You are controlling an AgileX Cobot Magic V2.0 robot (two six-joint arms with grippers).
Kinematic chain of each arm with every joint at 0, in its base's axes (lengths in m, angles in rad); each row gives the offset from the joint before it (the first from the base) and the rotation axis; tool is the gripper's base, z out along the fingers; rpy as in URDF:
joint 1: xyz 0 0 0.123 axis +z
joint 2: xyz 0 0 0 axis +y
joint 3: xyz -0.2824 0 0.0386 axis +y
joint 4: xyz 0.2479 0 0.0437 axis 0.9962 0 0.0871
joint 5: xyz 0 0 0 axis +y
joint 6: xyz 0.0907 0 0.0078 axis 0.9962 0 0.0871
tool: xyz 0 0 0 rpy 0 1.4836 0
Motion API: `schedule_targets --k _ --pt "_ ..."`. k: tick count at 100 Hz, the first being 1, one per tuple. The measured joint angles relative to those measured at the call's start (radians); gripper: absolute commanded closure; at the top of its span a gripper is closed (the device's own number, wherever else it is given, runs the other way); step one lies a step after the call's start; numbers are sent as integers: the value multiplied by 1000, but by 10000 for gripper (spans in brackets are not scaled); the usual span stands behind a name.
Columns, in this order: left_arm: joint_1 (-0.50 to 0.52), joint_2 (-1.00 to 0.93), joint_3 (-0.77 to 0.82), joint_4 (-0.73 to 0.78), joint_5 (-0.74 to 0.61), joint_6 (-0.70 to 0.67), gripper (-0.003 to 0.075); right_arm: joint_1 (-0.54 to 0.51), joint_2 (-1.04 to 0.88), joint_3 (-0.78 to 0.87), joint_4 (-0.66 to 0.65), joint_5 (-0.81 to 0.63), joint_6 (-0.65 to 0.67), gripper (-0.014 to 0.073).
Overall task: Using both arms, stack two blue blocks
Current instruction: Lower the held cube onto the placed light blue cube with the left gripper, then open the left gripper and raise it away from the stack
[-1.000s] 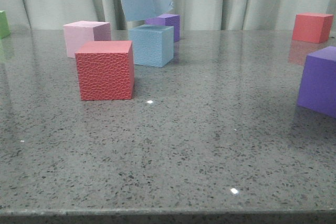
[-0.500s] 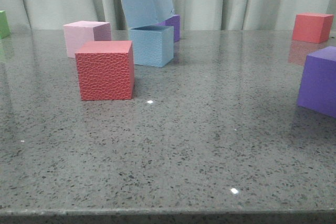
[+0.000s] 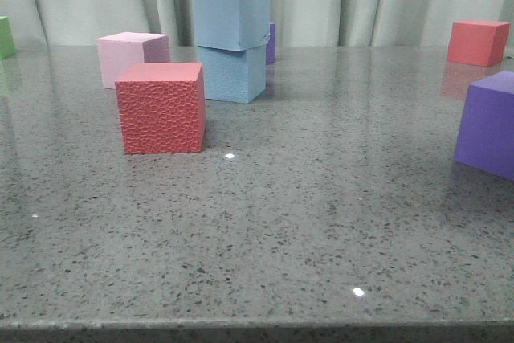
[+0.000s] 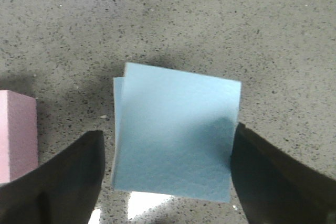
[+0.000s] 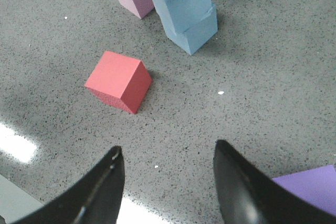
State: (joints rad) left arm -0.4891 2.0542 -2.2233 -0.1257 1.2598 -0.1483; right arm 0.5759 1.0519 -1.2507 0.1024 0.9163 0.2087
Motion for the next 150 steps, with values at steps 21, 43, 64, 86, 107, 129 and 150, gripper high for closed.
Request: schedule_targets --k 21,43,64,86,107,129,150 --pt "0 -63 0 -4 0 0 237 0 -19 0 -11 -27 -9 195" --pt "-4 -169 4 19 2 0 294 0 -80 47 -38 -84 -11 195" --pt "-4 -350 152 64 -27 0 354 0 -197 202 -49 -207 -11 195" --pt "-4 -631 491 75 -184 0 355 0 -344 332 -73 -259 -11 329" --pt "-4 -902 826 75 -336 0 482 0 -485 420 -110 -262 -13 594" --pt "-4 -1148 1110 73 -441 -2 699 0 -620 492 -132 -263 -13 701" --pt "-5 -1359 1332 67 -539 -4 738 0 -723 568 -143 -267 -13 701"
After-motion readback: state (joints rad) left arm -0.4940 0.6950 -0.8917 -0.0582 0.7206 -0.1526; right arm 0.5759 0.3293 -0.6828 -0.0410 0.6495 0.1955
